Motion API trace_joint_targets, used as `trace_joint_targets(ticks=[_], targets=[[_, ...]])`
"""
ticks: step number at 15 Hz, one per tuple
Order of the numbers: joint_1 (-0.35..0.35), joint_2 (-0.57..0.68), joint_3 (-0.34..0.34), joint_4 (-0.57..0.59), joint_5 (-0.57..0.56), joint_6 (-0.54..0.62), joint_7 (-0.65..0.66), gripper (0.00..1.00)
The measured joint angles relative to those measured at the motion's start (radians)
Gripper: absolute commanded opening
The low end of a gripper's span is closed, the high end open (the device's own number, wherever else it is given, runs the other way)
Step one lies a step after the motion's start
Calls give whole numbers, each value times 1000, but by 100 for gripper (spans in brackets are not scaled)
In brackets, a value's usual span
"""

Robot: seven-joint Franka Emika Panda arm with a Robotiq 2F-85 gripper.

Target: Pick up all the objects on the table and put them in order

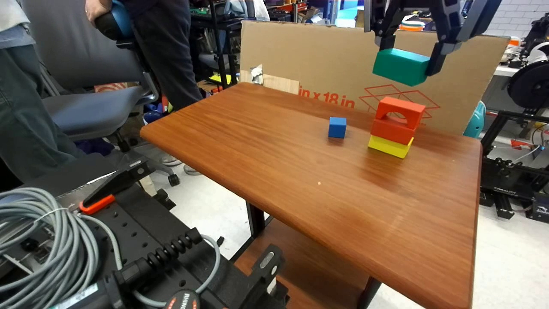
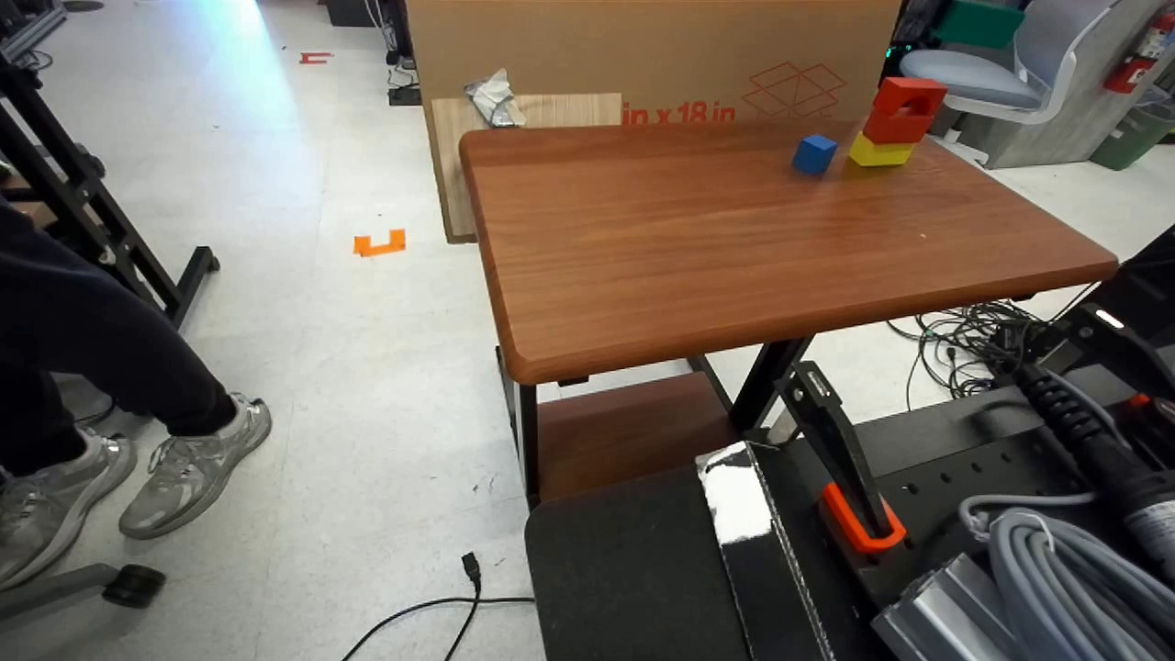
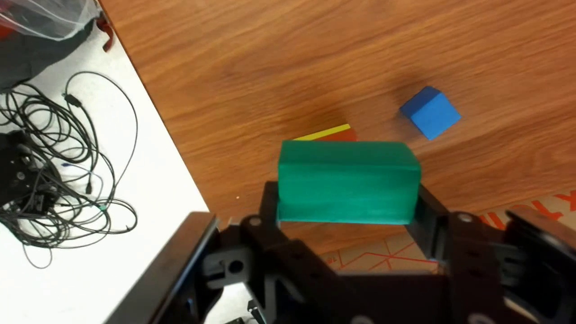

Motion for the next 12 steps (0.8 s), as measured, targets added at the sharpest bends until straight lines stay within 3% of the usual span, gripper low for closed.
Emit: trace_joint_targets(ticks=[12], targets=[[-39, 120, 21, 105, -6, 23, -136, 43]])
